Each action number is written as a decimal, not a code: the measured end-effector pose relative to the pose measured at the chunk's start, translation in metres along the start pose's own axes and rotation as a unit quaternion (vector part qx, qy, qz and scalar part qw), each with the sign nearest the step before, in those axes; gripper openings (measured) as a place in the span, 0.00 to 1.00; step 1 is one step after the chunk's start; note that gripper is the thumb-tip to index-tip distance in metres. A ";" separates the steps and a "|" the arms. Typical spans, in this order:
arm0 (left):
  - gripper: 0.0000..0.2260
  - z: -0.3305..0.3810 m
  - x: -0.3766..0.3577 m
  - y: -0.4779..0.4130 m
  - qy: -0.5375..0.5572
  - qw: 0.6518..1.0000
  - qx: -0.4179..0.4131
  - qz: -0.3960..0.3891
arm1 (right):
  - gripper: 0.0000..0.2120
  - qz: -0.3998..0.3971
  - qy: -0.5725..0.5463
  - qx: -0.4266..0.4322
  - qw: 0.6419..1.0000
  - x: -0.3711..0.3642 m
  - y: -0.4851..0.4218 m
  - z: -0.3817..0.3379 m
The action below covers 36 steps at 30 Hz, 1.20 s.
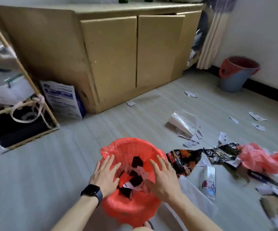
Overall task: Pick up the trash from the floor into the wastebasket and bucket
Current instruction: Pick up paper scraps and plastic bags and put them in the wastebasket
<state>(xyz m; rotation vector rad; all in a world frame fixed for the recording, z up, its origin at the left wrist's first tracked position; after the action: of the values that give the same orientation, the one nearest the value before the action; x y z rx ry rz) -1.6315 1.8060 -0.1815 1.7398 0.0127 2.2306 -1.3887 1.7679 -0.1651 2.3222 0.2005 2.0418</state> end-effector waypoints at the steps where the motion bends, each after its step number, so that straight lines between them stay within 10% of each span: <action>1: 0.29 -0.003 -0.003 0.003 -0.002 1.000 0.001 0.006 | 0.40 0.033 0.006 -0.012 0.999 -0.006 0.006 0.002; 16: 0.28 0.120 0.040 -0.056 0.052 0.992 -0.113 0.038 | 0.25 -0.114 0.094 0.050 0.988 0.049 0.011 0.088; 23: 0.27 0.249 -0.004 -0.138 0.053 0.983 -0.167 -0.050 | 0.24 -0.172 0.088 -0.102 0.976 0.045 0.000 0.246; 36: 0.44 0.305 -0.187 -0.273 0.082 0.975 0.084 -0.188 | 0.25 -0.119 -0.043 -0.249 0.960 -0.096 -0.107 0.333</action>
<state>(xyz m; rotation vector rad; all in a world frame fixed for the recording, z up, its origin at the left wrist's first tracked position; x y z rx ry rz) -1.2382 1.9635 -0.3319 1.4746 0.5369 2.1267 -1.0782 1.8793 -0.3153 1.9623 -0.0360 1.6386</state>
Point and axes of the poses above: each hand's wrist, its own y-axis away from the middle knuckle, its own x-axis out of the back of the hand, z = x × y, the point moved 2 cm from there along -y, towards the middle knuckle, and after that the axes turned 10 degrees about y, right-handed, at the moved point
